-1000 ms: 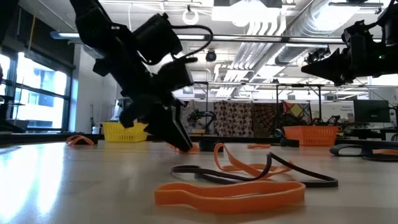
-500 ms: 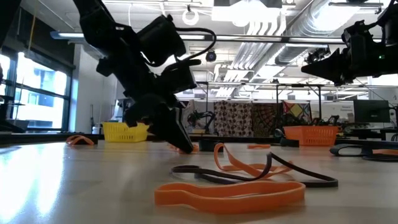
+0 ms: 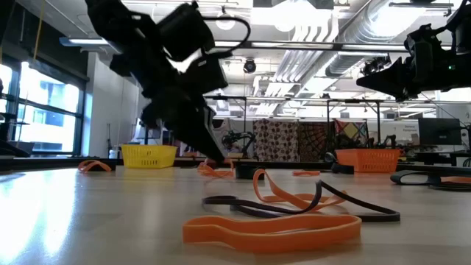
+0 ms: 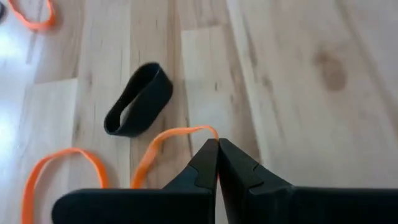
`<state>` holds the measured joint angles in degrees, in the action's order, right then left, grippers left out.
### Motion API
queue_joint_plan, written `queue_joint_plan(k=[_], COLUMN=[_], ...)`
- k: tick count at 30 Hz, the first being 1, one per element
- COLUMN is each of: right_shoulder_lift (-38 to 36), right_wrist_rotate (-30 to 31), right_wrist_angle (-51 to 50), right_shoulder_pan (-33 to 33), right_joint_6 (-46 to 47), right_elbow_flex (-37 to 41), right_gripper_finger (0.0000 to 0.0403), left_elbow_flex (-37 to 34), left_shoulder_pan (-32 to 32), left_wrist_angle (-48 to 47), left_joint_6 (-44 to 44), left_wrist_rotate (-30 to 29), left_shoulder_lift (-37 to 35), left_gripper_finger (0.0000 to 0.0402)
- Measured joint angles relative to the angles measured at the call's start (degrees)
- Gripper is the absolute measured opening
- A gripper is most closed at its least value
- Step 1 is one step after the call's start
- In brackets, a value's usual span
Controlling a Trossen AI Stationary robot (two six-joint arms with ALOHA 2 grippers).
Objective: Sort rubber bands into baskets
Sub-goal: Put the orange rubber band into the green bin
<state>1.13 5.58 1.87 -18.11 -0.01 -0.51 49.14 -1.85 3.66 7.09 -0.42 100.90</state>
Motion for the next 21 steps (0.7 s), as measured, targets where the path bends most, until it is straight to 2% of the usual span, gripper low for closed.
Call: queue_joint_plan(k=[9, 14, 18, 21], right_shoulder_lift=[0.0, 0.02, 0.02, 0.02], right_wrist_rotate=[-0.01, 0.0, 0.0, -0.02], right_wrist_angle=[0.0, 0.0, 0.0, 0.0], right_shoulder_pan=[-0.01, -0.02, 0.0, 0.0], right_joint_6=[0.0, 0.0, 0.0, 0.0], right_elbow_flex=[0.02, 0.0, 0.02, 0.02], right_gripper_finger=[0.0, 0.0, 0.0, 0.0], left_elbow_flex=[-1.16, -1.16, -1.16, -0.61], left_shoulder_pan=[0.03, -1.33, -2.3, -2.76], left_wrist_angle=[7.03, 11.42, 17.88, 19.23], left_joint_6=[-4.39, -7.1, -9.52, -9.93], left_wrist_rotate=[8.18, 9.15, 13.12, 13.65], left_shoulder_lift=[-2.91, -2.91, -2.52, -1.83], left_gripper_finger=[0.0, 0.0, 0.0, 0.0])
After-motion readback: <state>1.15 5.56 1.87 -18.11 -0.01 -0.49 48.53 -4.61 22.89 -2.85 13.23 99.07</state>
